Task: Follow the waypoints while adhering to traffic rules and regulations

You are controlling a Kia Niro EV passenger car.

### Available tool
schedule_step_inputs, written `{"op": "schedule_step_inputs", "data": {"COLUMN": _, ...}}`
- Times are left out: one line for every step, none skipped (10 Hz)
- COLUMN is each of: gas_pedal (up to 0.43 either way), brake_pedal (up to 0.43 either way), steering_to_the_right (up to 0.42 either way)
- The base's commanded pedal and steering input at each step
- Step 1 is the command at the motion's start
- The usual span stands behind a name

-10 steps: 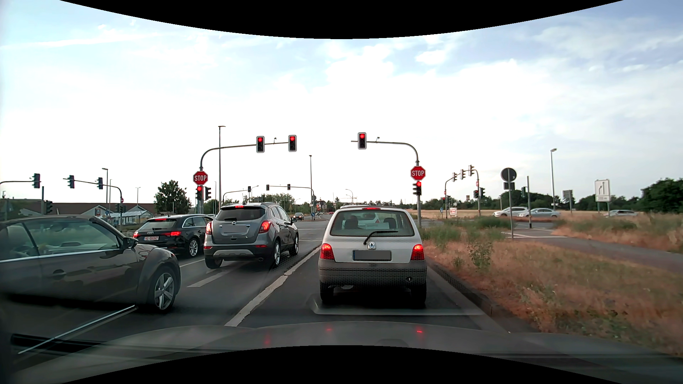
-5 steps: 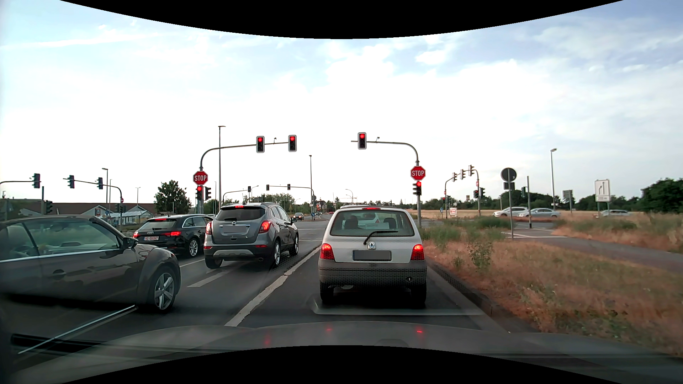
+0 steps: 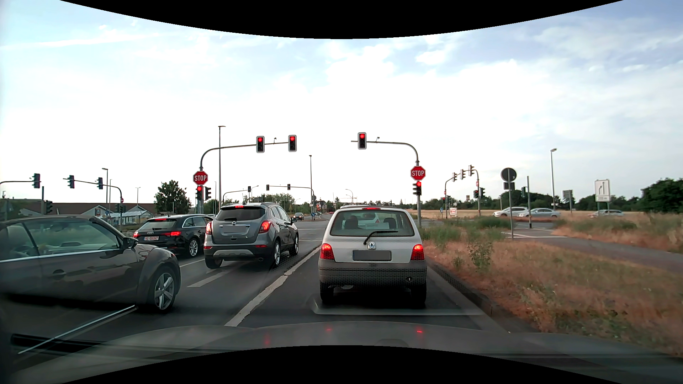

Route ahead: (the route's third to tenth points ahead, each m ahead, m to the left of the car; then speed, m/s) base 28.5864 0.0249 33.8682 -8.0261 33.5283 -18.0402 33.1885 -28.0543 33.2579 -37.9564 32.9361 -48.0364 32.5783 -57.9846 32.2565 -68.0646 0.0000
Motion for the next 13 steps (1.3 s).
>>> {"op": "schedule_step_inputs", "data": {"gas_pedal": 0.000, "brake_pedal": 0.378, "steering_to_the_right": -0.010}}
{"op": "schedule_step_inputs", "data": {"gas_pedal": 0.000, "brake_pedal": 0.378, "steering_to_the_right": -0.009}}
{"op": "schedule_step_inputs", "data": {"gas_pedal": 0.000, "brake_pedal": 0.378, "steering_to_the_right": -0.009}}
{"op": "schedule_step_inputs", "data": {"gas_pedal": 0.000, "brake_pedal": 0.378, "steering_to_the_right": -0.010}}
{"op": "schedule_step_inputs", "data": {"gas_pedal": 0.000, "brake_pedal": 0.378, "steering_to_the_right": -0.009}}
{"op": "schedule_step_inputs", "data": {"gas_pedal": 0.000, "brake_pedal": 0.378, "steering_to_the_right": -0.010}}
{"op": "schedule_step_inputs", "data": {"gas_pedal": 0.000, "brake_pedal": 0.378, "steering_to_the_right": -0.010}}
{"op": "schedule_step_inputs", "data": {"gas_pedal": 0.000, "brake_pedal": 0.378, "steering_to_the_right": -0.010}}
{"op": "schedule_step_inputs", "data": {"gas_pedal": 0.000, "brake_pedal": 0.378, "steering_to_the_right": -0.010}}
{"op": "schedule_step_inputs", "data": {"gas_pedal": 0.000, "brake_pedal": 0.378, "steering_to_the_right": -0.010}}
{"op": "schedule_step_inputs", "data": {"gas_pedal": 0.000, "brake_pedal": 0.378, "steering_to_the_right": -0.010}}
{"op": "schedule_step_inputs", "data": {"gas_pedal": 0.000, "brake_pedal": 0.378, "steering_to_the_right": -0.009}}
{"op": "schedule_step_inputs", "data": {"gas_pedal": 0.000, "brake_pedal": 0.378, "steering_to_the_right": -0.010}}
